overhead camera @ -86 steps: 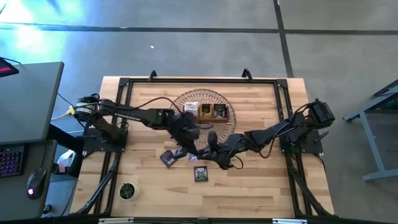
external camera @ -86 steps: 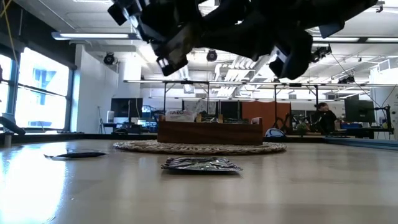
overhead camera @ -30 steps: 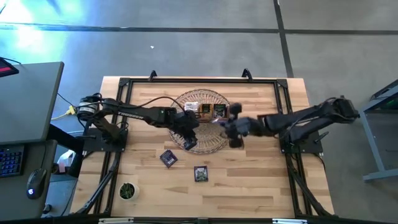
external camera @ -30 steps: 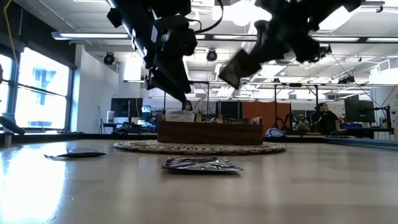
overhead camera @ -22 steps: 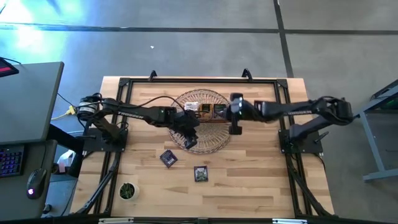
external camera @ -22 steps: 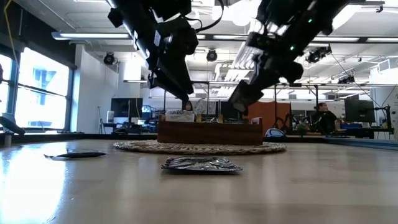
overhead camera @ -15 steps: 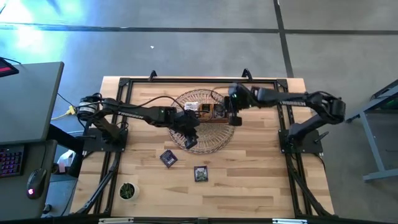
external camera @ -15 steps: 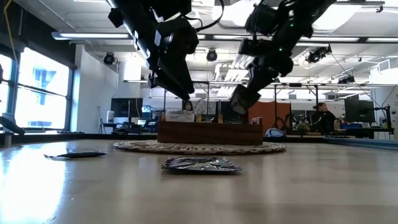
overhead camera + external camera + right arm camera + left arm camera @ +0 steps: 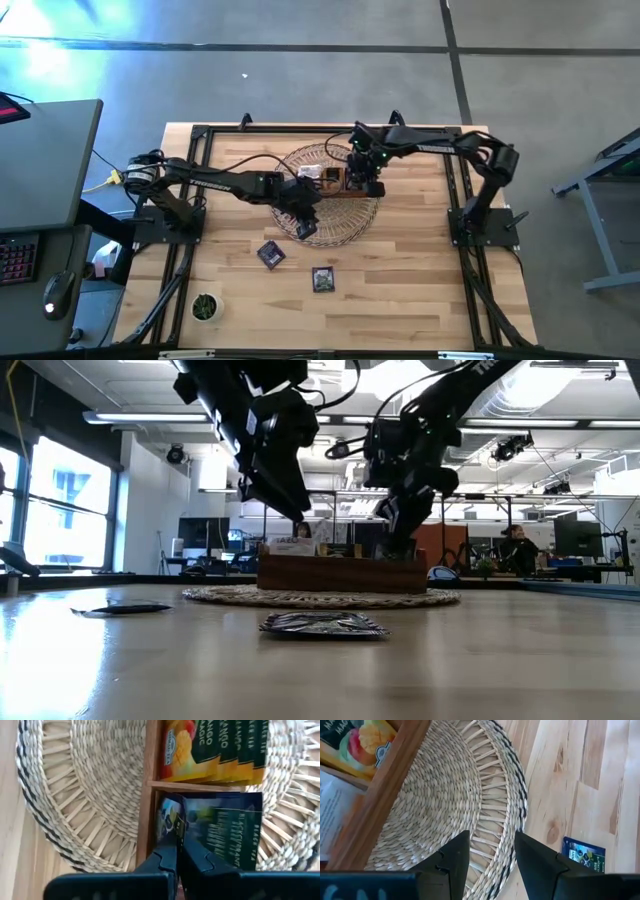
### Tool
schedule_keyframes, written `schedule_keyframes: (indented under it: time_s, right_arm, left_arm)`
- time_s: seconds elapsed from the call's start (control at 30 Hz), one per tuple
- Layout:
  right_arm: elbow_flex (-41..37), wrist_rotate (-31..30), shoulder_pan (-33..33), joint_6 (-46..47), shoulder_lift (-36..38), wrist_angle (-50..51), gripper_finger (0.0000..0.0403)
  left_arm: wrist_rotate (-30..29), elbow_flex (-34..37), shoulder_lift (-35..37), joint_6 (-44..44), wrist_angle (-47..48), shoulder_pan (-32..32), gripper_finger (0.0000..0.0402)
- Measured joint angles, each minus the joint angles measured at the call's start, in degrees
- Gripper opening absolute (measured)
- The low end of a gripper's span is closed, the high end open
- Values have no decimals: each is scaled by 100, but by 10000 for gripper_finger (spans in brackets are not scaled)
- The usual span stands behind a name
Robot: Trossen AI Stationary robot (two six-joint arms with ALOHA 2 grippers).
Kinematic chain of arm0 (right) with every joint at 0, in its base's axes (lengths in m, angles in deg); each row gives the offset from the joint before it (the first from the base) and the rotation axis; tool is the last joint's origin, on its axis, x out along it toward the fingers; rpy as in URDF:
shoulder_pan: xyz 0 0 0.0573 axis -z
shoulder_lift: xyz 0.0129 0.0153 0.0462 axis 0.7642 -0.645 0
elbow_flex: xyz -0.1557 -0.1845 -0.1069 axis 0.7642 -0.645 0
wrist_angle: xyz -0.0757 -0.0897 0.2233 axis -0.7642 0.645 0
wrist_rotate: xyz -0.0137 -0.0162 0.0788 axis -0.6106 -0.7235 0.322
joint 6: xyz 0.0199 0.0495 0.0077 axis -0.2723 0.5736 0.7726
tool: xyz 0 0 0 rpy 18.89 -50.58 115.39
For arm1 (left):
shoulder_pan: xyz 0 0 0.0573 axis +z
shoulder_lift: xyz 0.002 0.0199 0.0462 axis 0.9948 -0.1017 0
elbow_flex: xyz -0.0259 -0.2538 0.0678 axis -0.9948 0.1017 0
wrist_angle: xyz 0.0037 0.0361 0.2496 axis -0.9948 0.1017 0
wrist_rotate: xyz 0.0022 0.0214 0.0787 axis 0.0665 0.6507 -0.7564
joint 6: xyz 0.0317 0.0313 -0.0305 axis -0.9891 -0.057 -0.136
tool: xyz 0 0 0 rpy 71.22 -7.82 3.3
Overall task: Pick & Place Tea
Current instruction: Put the purple tea bag into the right section of the wooden organizer
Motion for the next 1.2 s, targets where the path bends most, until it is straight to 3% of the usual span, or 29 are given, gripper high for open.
schedule_keyframes:
  time_s: [0.23, 0.6, 0.8, 0.9, 1.07, 1.2]
  right_arm:
    - [67, -240, -10, -409, -18, 47, 36]
    - [71, -542, -17, -418, 142, 75, 131]
    - [583, -700, -122, -109, 519, 530, 160]
    - [768, -610, -337, 157, 761, 649, 165]
    - [607, -68, -1055, 563, 1104, 591, 165]
    - [155, 69, -1885, 917, 1134, -58, 165]
  left_arm:
    - [-25, 0, 0, -1, 166, 0, 154]
    - [-55, 0, 0, -111, 192, 0, 154]
    - [-33, 0, 0, 112, 303, -24, 154]
    - [-142, -2, 0, 165, 476, -165, 154]
    - [-831, 0, 279, 642, 1001, -675, 154]
    - [-1034, 1, 701, 901, 1320, -1161, 154]
